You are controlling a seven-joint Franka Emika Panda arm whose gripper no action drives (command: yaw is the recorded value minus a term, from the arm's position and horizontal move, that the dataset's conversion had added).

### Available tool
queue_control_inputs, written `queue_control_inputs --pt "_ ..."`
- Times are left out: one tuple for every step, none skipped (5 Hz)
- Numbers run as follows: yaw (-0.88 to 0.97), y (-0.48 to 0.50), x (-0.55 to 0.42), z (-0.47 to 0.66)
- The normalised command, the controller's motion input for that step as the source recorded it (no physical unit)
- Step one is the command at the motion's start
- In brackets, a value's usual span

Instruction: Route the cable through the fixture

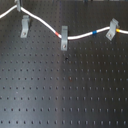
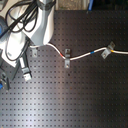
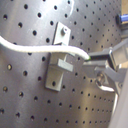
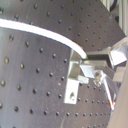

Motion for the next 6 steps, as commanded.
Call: queue_control_inputs --pt "0.38 0.122 -0.197 0.24" --pt "0.36 0.149 -0.196 0.2" --pt "0.19 0.24 -0.043 0.31" --pt "0.13 0.188 -0.017 0.35" --pt "0.04 0.124 -0.046 0.31" --pt "0.0 0.007 -0.006 0.01"
